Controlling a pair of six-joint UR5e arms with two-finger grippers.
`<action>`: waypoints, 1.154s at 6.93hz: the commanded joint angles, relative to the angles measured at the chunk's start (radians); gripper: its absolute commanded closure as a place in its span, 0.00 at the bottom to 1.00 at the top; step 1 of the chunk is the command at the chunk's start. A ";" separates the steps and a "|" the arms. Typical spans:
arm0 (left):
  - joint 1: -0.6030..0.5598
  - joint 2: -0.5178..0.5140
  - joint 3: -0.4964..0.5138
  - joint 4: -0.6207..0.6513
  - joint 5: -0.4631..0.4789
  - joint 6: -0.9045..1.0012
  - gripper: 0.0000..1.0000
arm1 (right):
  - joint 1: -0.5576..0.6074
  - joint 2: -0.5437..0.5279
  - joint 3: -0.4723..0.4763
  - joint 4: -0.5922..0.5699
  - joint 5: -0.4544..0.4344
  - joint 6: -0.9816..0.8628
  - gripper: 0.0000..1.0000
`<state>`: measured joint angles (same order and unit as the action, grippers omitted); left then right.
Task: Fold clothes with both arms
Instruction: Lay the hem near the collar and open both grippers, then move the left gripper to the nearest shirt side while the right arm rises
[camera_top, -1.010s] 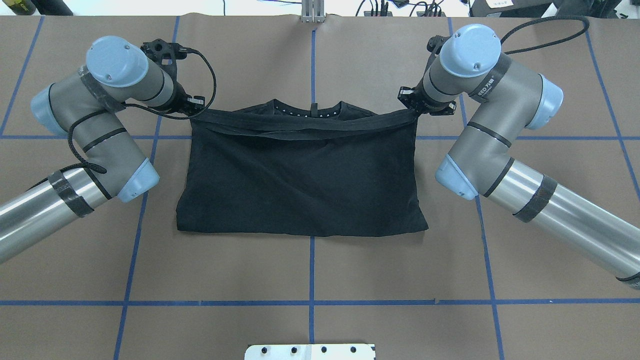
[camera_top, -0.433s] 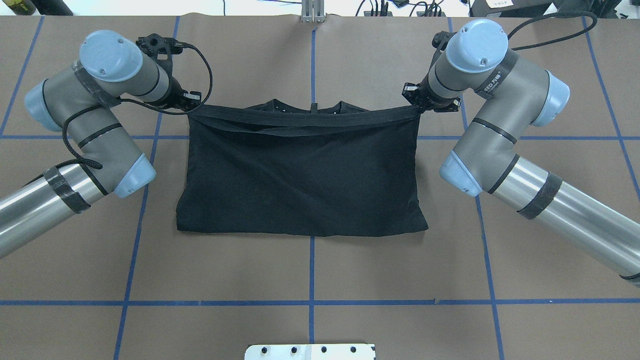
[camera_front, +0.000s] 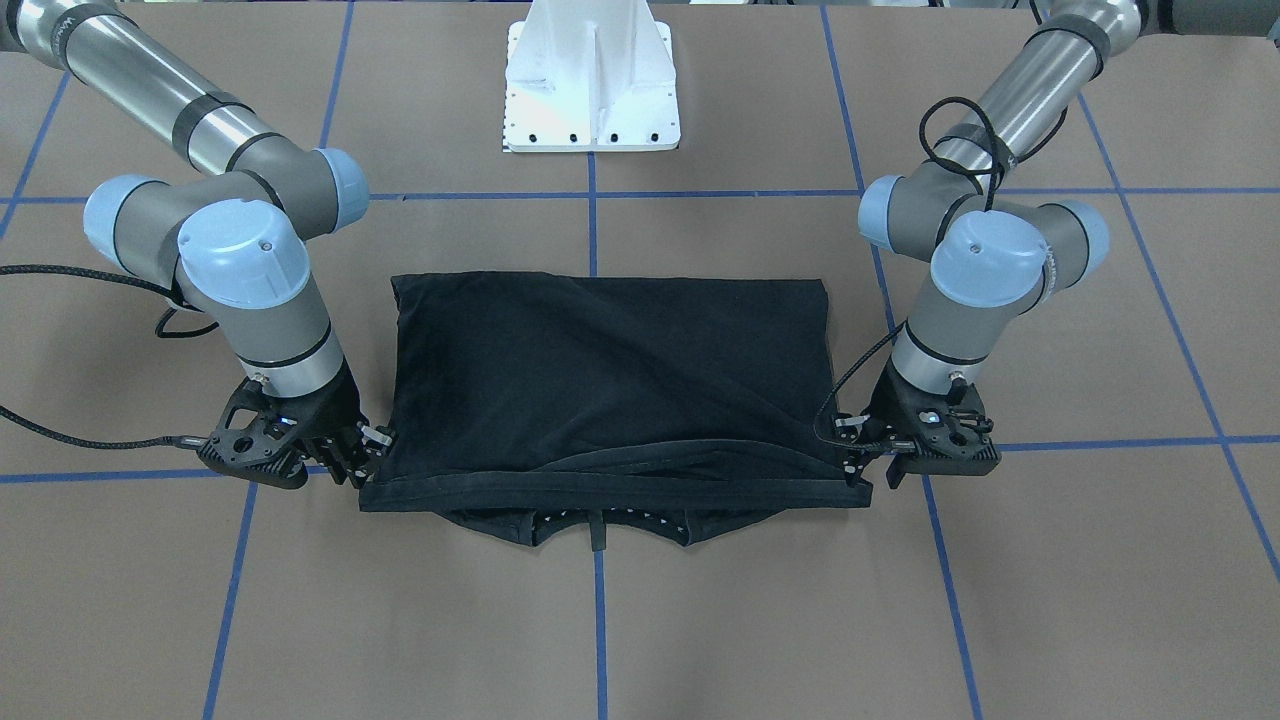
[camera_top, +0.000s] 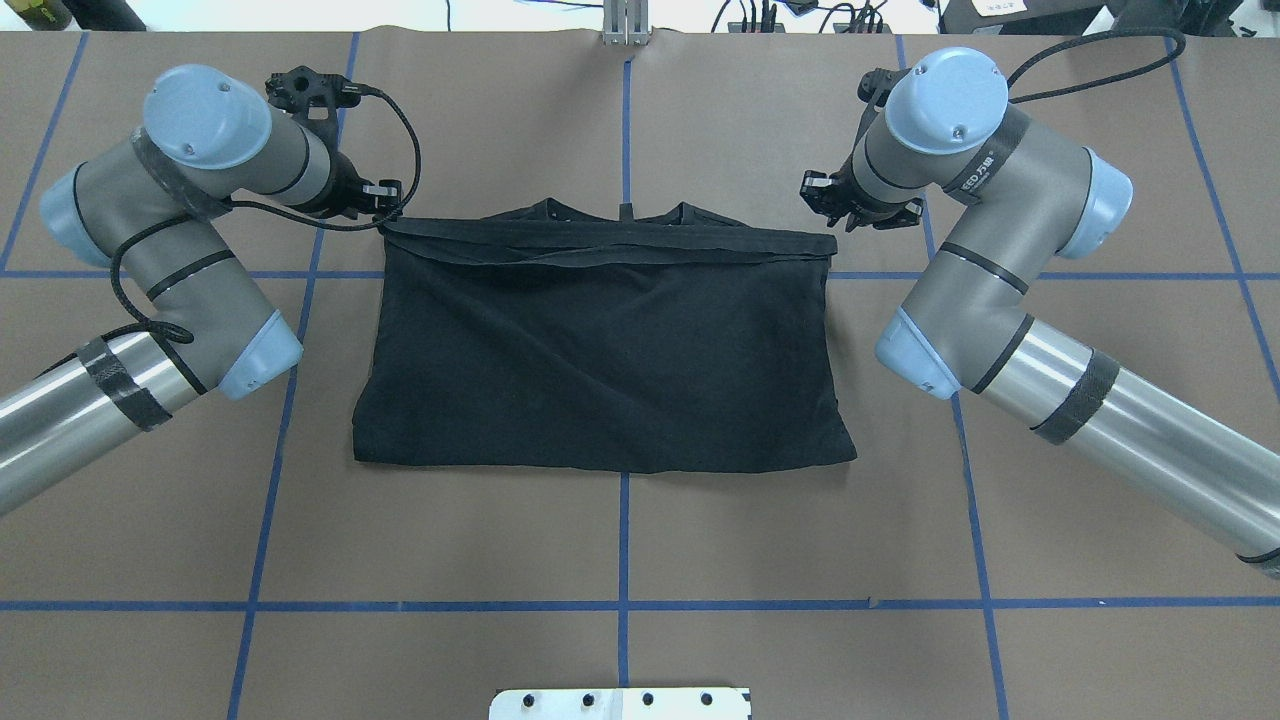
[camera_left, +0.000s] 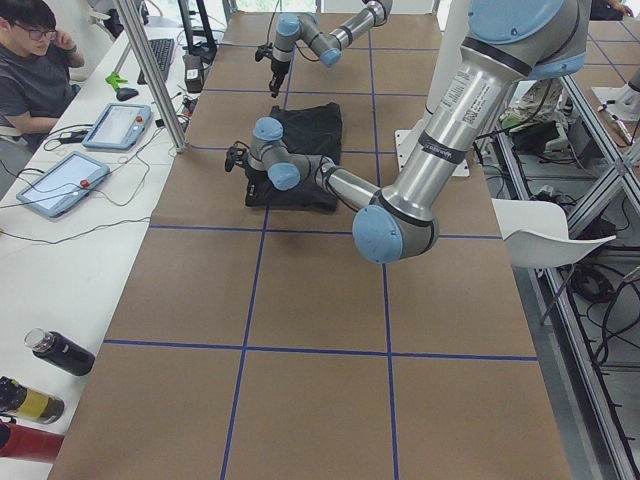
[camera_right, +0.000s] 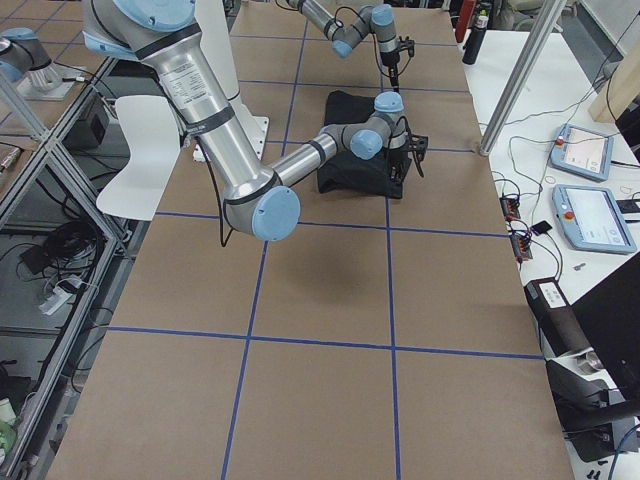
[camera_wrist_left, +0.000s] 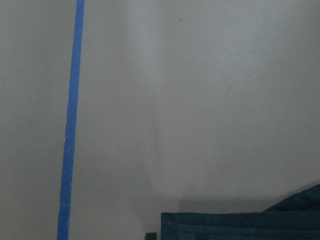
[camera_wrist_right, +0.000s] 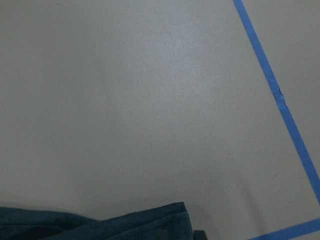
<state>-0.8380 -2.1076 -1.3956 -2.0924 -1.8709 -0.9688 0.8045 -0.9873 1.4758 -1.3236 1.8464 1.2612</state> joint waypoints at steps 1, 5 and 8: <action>-0.007 0.065 -0.093 -0.014 -0.072 0.019 0.00 | 0.019 0.001 0.008 -0.002 0.034 -0.052 0.00; 0.029 0.340 -0.373 -0.103 -0.175 0.052 0.00 | 0.038 -0.031 0.044 0.001 0.070 -0.118 0.00; 0.239 0.390 -0.364 -0.264 -0.121 -0.154 0.00 | 0.036 -0.033 0.043 0.001 0.066 -0.118 0.00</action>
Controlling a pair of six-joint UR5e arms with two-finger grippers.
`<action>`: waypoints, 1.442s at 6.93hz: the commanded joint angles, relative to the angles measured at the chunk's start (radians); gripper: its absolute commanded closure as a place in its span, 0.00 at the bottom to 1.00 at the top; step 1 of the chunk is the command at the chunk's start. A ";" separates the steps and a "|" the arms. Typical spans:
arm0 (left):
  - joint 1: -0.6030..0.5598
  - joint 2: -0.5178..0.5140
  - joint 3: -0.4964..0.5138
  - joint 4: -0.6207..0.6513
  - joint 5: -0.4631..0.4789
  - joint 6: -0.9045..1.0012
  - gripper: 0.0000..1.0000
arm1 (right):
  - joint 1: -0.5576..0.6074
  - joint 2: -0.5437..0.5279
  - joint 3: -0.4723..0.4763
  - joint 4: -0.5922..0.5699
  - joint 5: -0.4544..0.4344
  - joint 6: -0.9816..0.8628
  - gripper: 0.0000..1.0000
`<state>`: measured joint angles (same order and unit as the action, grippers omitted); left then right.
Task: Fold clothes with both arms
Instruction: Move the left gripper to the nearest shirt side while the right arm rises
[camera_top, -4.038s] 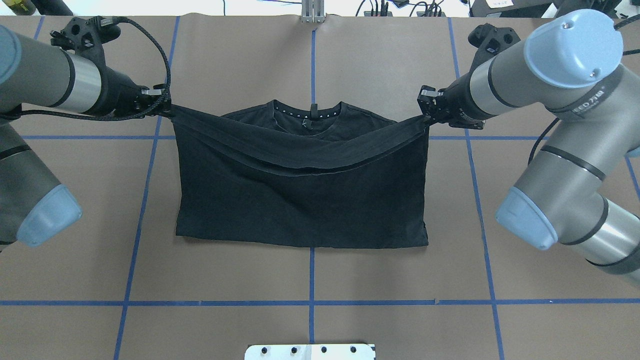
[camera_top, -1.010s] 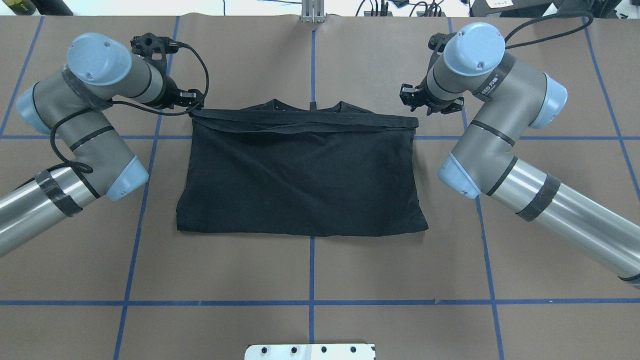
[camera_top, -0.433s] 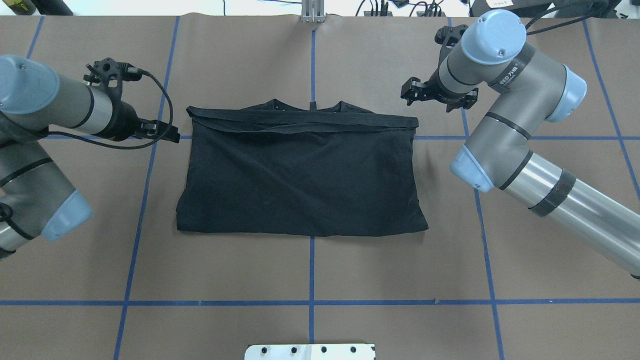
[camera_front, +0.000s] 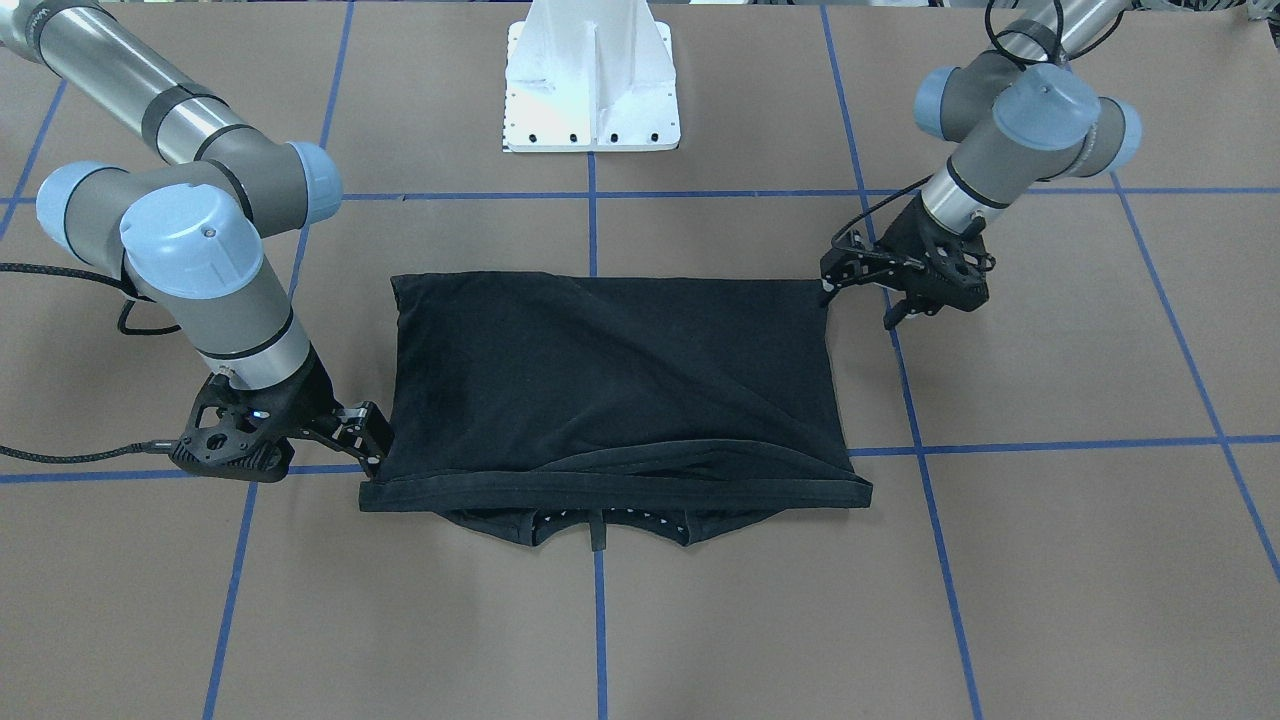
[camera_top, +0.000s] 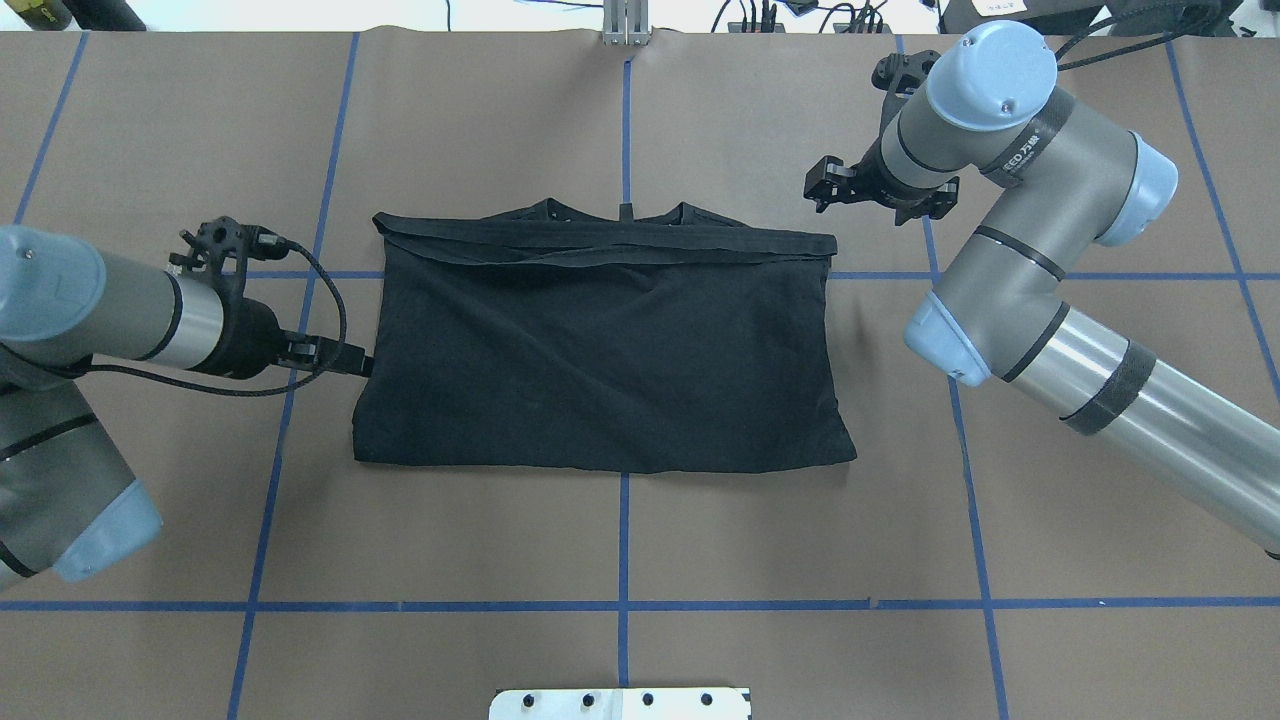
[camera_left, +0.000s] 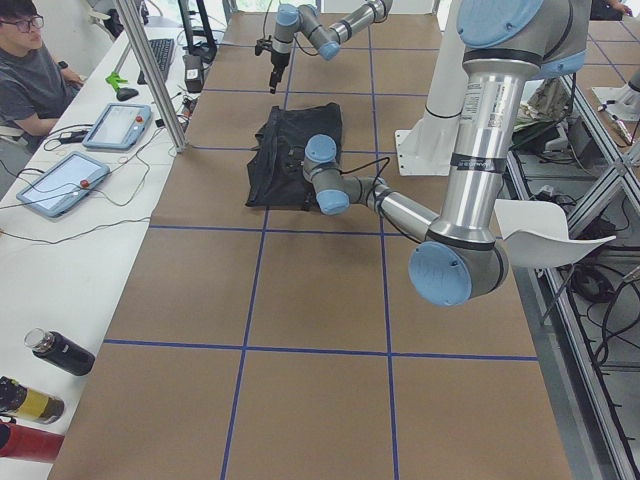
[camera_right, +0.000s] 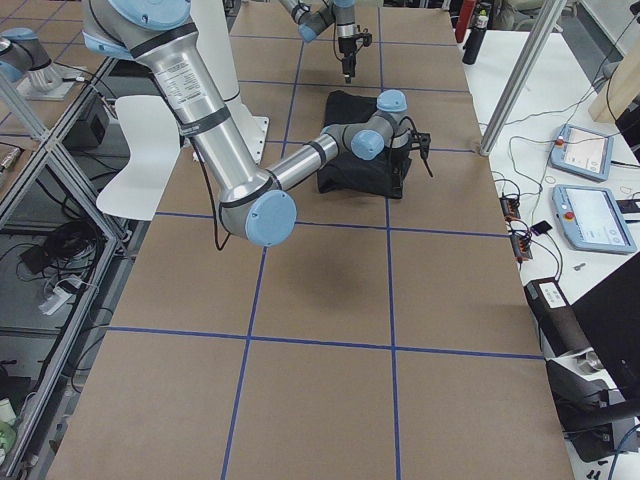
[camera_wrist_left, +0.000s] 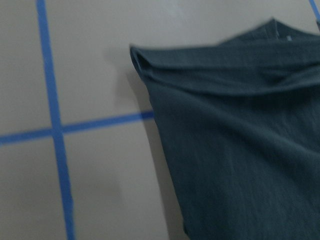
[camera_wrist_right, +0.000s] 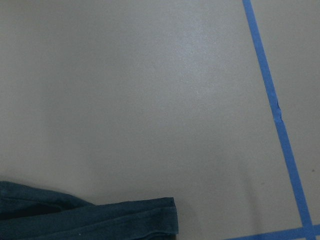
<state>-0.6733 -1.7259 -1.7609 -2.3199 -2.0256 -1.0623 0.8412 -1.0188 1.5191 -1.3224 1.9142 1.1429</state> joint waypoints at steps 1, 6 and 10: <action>0.111 0.008 0.015 -0.038 0.085 -0.065 0.00 | -0.001 -0.001 0.000 0.000 -0.001 0.000 0.00; 0.113 -0.007 0.063 -0.038 0.079 -0.070 0.53 | -0.001 -0.001 0.000 0.000 -0.003 0.000 0.00; 0.112 -0.006 0.049 -0.038 0.074 -0.099 1.00 | -0.001 -0.001 0.001 0.000 -0.003 0.000 0.00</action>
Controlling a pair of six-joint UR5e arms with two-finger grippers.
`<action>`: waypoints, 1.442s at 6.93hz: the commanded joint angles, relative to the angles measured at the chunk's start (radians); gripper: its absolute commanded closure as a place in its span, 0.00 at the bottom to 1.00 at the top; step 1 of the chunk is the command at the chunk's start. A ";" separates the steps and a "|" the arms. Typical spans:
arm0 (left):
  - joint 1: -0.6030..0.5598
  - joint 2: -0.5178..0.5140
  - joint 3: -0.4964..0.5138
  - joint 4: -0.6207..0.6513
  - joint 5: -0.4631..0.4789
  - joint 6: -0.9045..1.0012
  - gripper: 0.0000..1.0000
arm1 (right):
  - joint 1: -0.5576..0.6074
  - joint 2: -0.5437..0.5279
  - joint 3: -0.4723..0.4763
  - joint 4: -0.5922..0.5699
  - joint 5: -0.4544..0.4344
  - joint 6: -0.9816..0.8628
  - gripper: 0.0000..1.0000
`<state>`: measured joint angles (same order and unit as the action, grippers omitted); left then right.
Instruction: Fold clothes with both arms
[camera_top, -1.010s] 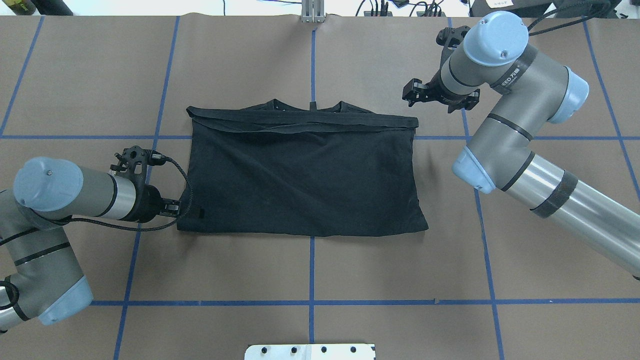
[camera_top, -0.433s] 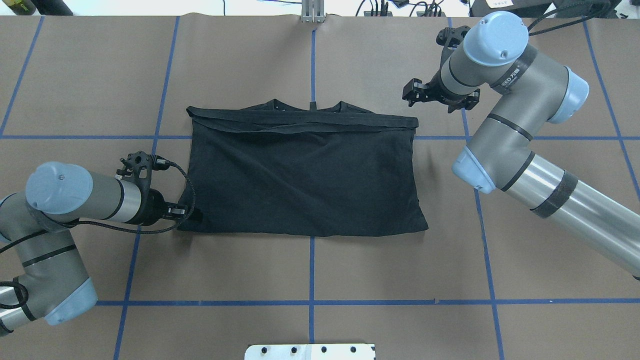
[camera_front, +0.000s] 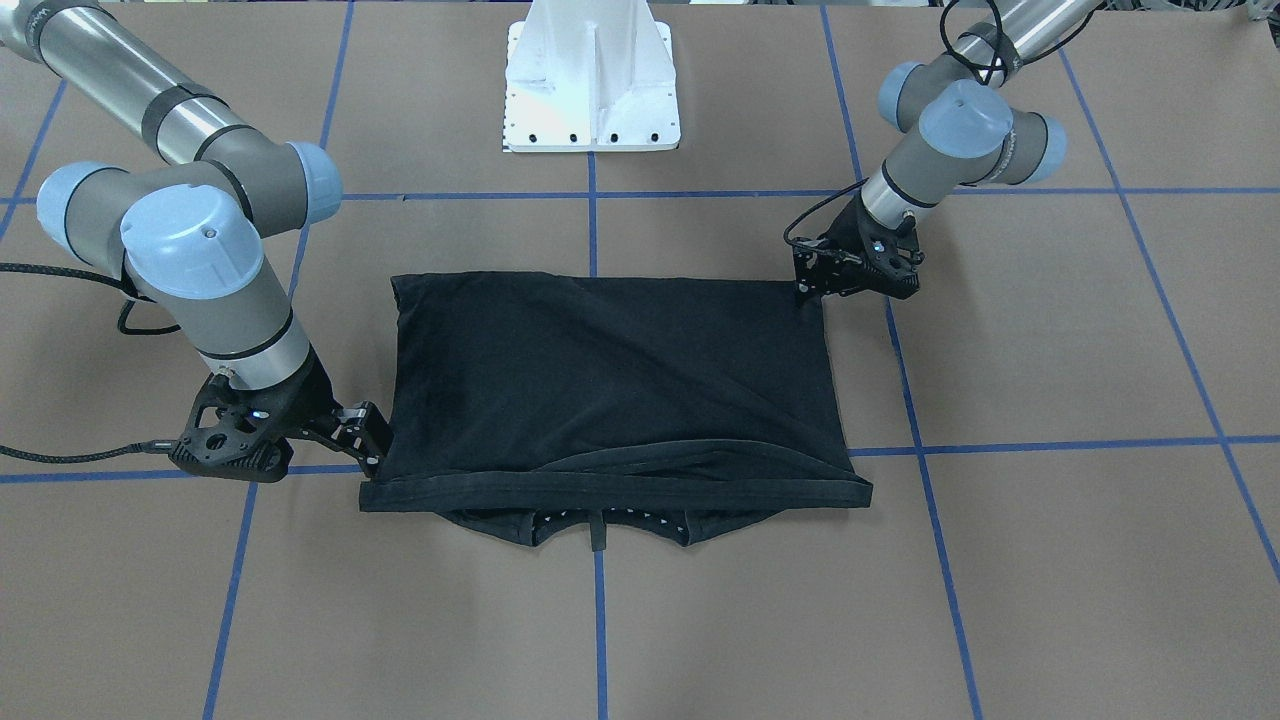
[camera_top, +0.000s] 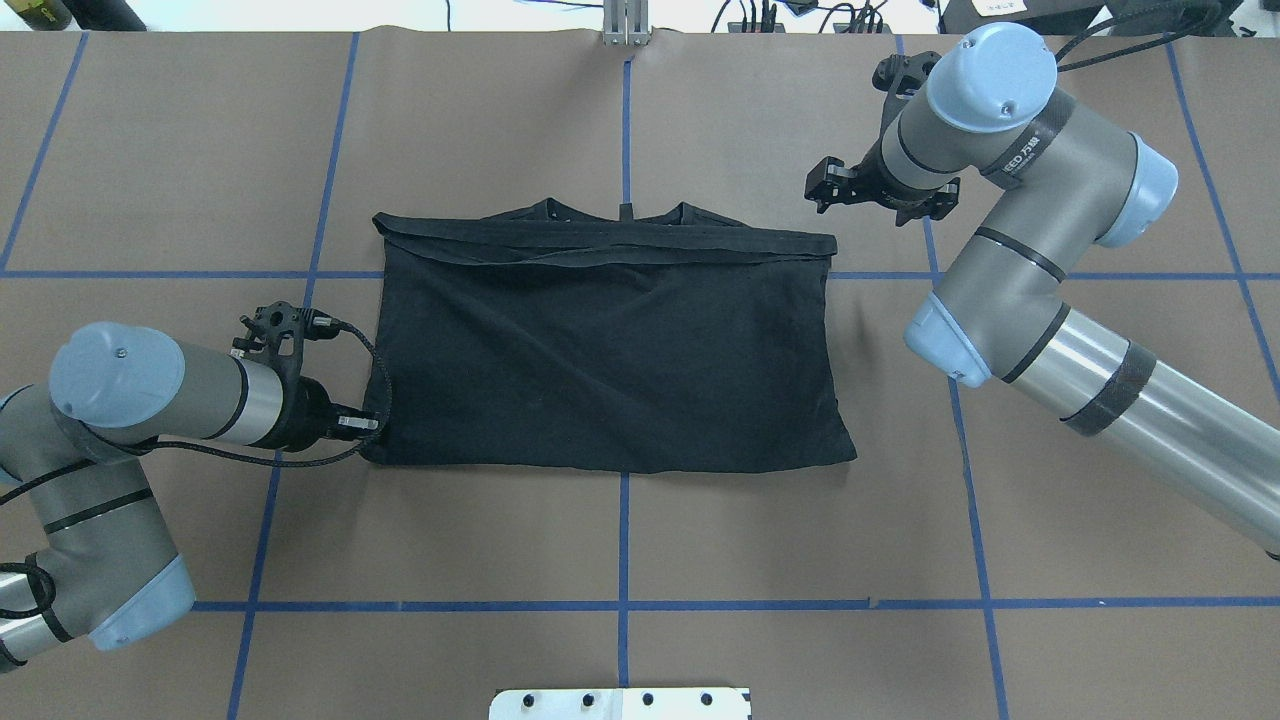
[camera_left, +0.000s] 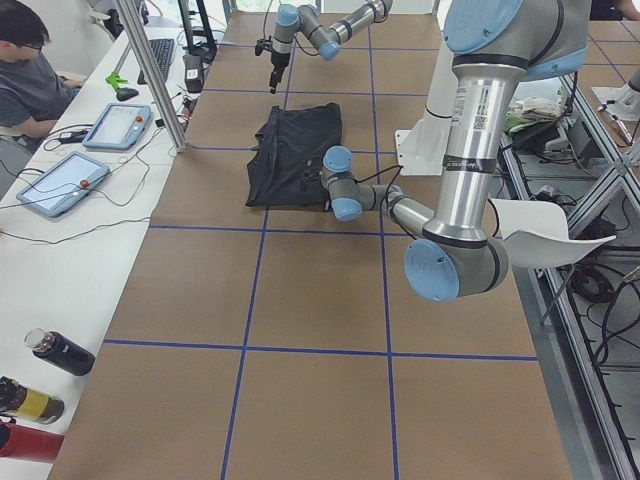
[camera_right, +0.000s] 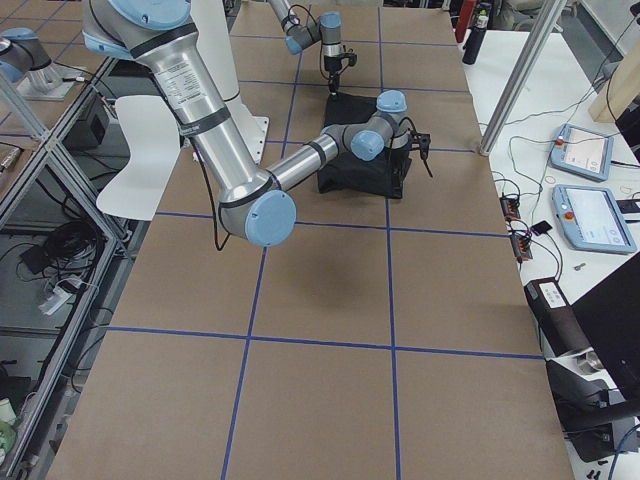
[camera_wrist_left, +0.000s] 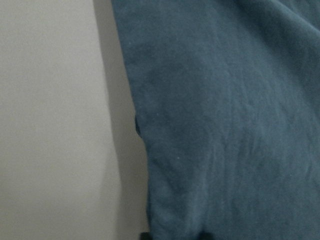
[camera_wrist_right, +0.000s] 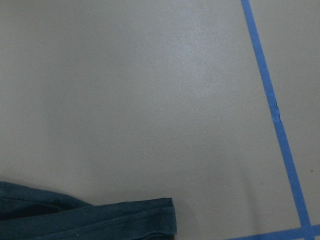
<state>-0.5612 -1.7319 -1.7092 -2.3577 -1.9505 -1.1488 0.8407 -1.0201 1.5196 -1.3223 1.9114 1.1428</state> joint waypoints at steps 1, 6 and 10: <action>0.000 0.002 -0.001 0.000 0.001 -0.015 1.00 | 0.000 0.000 0.001 0.000 -0.002 0.000 0.00; -0.138 -0.036 0.035 0.055 0.005 0.166 1.00 | 0.000 -0.002 0.001 0.003 0.000 0.000 0.00; -0.328 -0.450 0.617 0.034 0.056 0.367 1.00 | -0.002 -0.002 0.001 0.005 0.000 0.000 0.00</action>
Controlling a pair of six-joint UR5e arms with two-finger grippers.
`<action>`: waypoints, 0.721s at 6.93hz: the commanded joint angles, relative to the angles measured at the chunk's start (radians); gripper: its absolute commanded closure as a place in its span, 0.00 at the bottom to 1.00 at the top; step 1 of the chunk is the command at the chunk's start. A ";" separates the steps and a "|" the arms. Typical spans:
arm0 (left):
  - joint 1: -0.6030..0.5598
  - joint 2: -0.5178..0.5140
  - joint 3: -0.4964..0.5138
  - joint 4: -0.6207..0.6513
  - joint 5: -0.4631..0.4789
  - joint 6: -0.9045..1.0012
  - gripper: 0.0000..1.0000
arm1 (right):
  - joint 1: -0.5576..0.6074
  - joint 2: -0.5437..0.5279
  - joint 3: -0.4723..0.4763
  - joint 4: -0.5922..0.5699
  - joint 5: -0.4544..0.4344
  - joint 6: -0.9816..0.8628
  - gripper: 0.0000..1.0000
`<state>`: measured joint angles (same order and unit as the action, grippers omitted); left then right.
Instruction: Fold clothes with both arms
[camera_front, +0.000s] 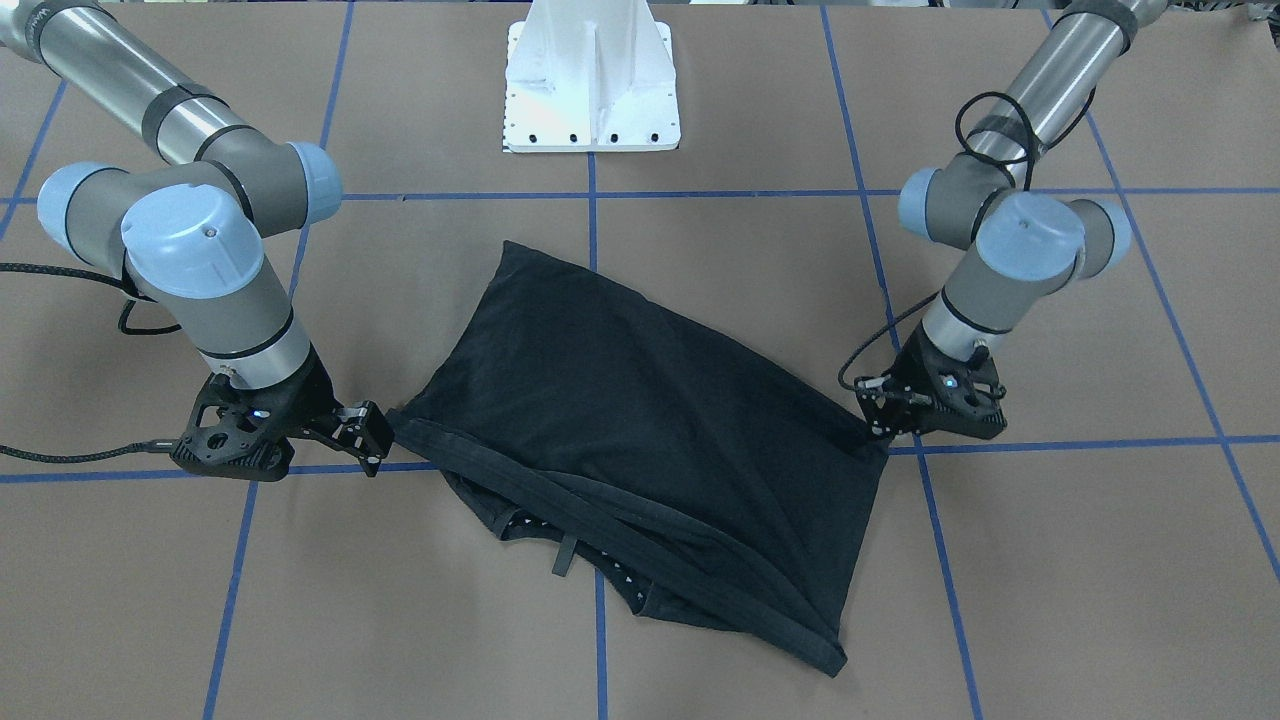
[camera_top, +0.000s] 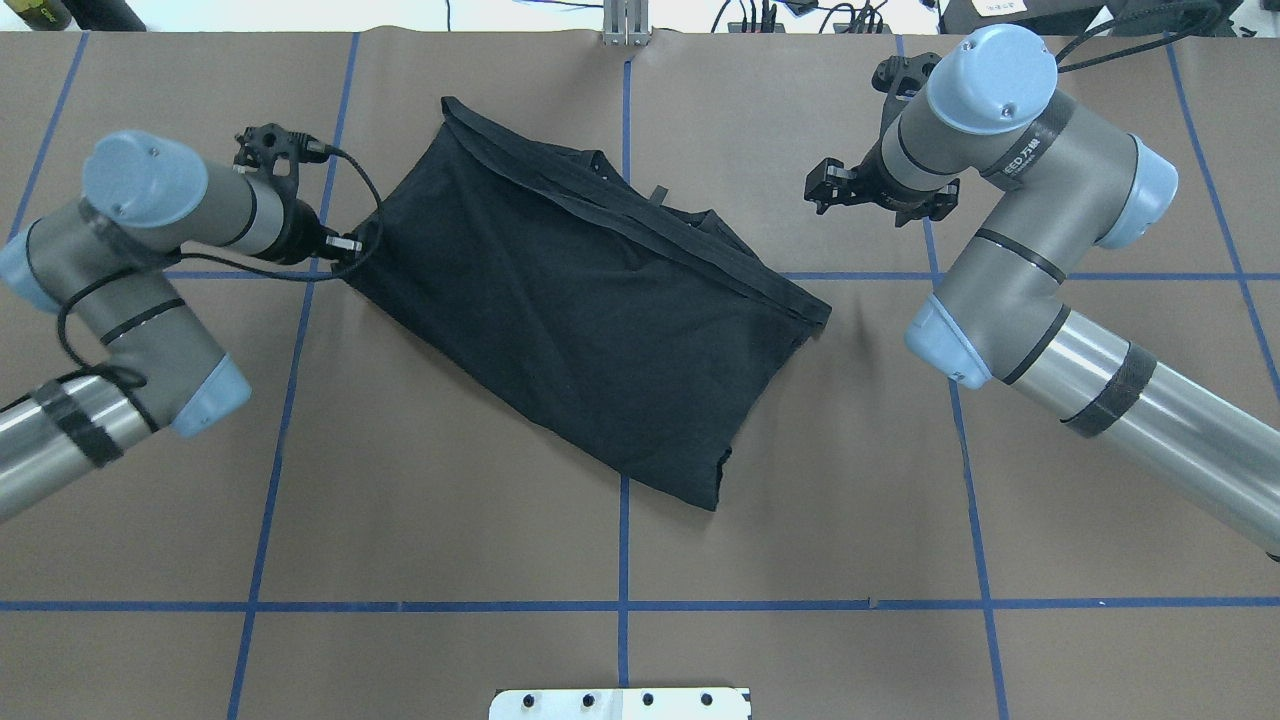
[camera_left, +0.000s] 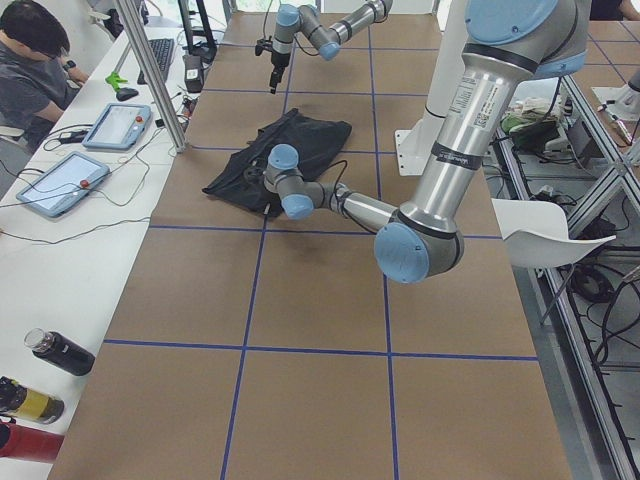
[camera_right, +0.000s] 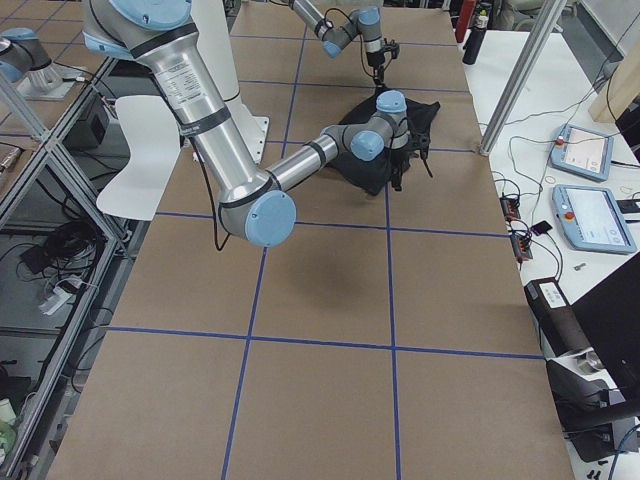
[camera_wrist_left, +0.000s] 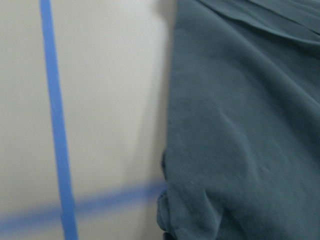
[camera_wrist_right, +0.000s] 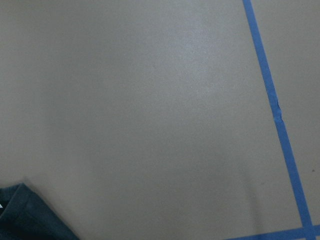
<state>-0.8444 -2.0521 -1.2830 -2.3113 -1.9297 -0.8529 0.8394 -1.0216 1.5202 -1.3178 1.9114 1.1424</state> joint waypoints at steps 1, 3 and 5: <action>-0.054 -0.198 0.282 -0.014 0.076 0.098 1.00 | 0.000 0.001 0.001 0.000 0.000 -0.001 0.00; -0.102 -0.341 0.454 -0.013 0.077 0.194 1.00 | -0.002 0.000 0.008 0.000 0.000 0.000 0.00; -0.130 -0.245 0.409 -0.131 0.075 0.244 0.01 | -0.008 0.001 0.012 -0.001 0.000 -0.001 0.00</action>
<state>-0.9614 -2.3557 -0.8537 -2.3578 -1.8552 -0.6338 0.8358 -1.0213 1.5310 -1.3187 1.9120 1.1423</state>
